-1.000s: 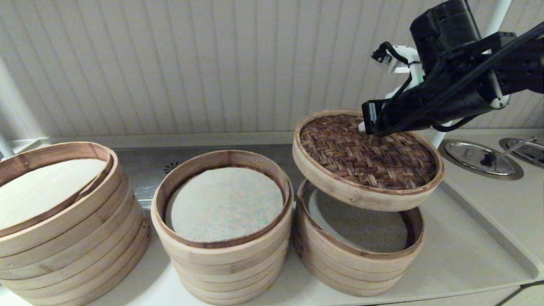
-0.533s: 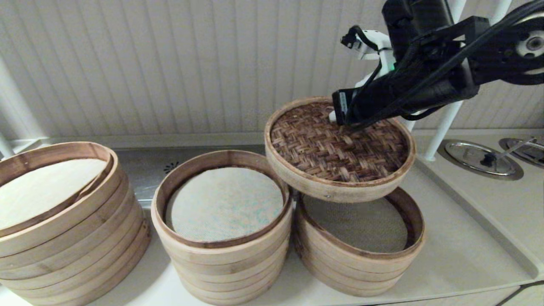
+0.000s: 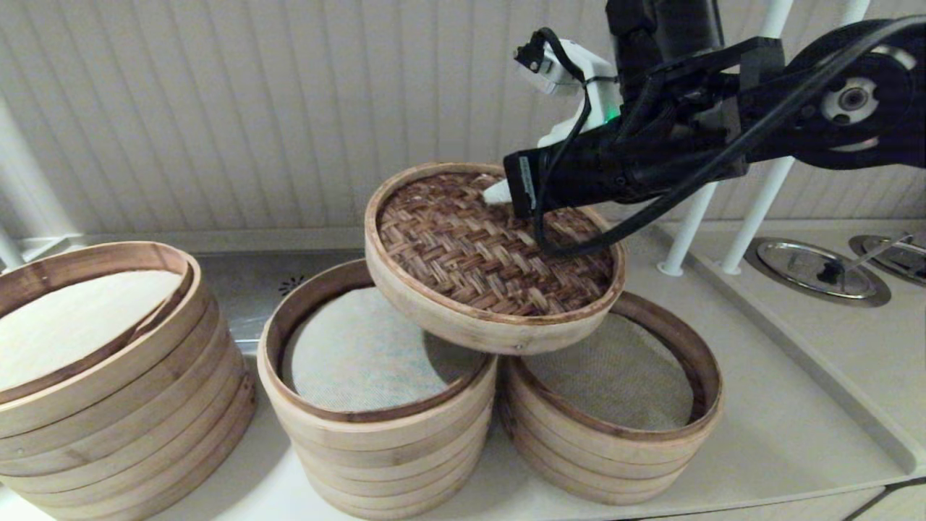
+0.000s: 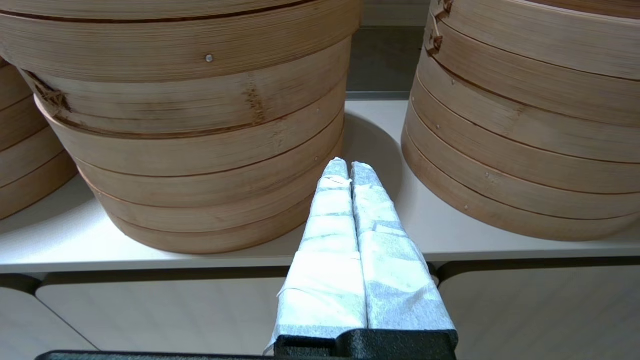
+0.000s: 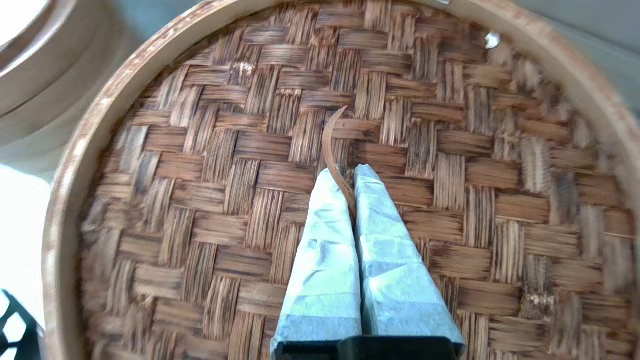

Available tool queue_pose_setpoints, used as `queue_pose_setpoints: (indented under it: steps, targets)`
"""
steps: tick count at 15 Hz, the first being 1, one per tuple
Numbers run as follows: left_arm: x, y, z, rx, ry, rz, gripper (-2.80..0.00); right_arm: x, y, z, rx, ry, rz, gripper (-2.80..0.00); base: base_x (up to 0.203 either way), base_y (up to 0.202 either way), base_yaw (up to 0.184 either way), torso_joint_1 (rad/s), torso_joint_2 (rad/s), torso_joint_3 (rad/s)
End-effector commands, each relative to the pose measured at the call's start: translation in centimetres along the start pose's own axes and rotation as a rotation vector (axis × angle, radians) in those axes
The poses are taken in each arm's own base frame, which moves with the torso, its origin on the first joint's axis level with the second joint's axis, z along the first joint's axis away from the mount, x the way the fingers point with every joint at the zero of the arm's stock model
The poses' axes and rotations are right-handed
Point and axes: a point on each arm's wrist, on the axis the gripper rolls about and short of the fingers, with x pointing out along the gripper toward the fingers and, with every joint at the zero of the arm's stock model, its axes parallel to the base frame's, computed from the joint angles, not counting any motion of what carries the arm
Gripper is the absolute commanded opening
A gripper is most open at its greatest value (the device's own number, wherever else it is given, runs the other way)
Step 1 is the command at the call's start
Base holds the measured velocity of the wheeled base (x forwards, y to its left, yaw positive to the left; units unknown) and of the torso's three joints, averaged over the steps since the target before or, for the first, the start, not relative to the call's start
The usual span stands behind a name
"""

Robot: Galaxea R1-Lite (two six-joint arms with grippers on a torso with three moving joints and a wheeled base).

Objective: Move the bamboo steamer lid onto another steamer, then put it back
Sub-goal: Put the steamer

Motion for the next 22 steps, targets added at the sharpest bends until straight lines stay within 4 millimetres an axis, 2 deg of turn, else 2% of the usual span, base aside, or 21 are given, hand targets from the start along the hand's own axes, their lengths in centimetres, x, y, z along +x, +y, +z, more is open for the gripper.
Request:
queue_pose_setpoints:
  steps: [1, 7, 14, 22]
  targets:
    - [0.0, 0.0, 0.0, 0.0, 0.002, 0.0, -2.8, 0.7, 0.6, -0.4, -0.044, 0.015, 0.039, -2.8, 0.0, 0.0, 0.0, 0.0, 0.0, 0.0]
    - [0.0, 0.0, 0.0, 0.001, 0.003, 0.0, -2.8, 2.6, 1.9, -1.1, -0.247, 0.016, 0.145, -2.8, 0.0, 0.0, 0.0, 0.0, 0.0, 0.0]
    - [0.0, 0.0, 0.0, 0.003, 0.006, -0.001, -2.8, 5.3, 6.0, -2.0, -0.307, -0.024, 0.245, -2.8, 0.0, 0.0, 0.0, 0.0, 0.0, 0.0]
    - [0.0, 0.0, 0.0, 0.008, 0.005, -0.001, -2.8, 8.5, 6.2, -3.4, -0.33, -0.027, 0.264, -2.8, 0.0, 0.0, 0.0, 0.0, 0.0, 0.0]
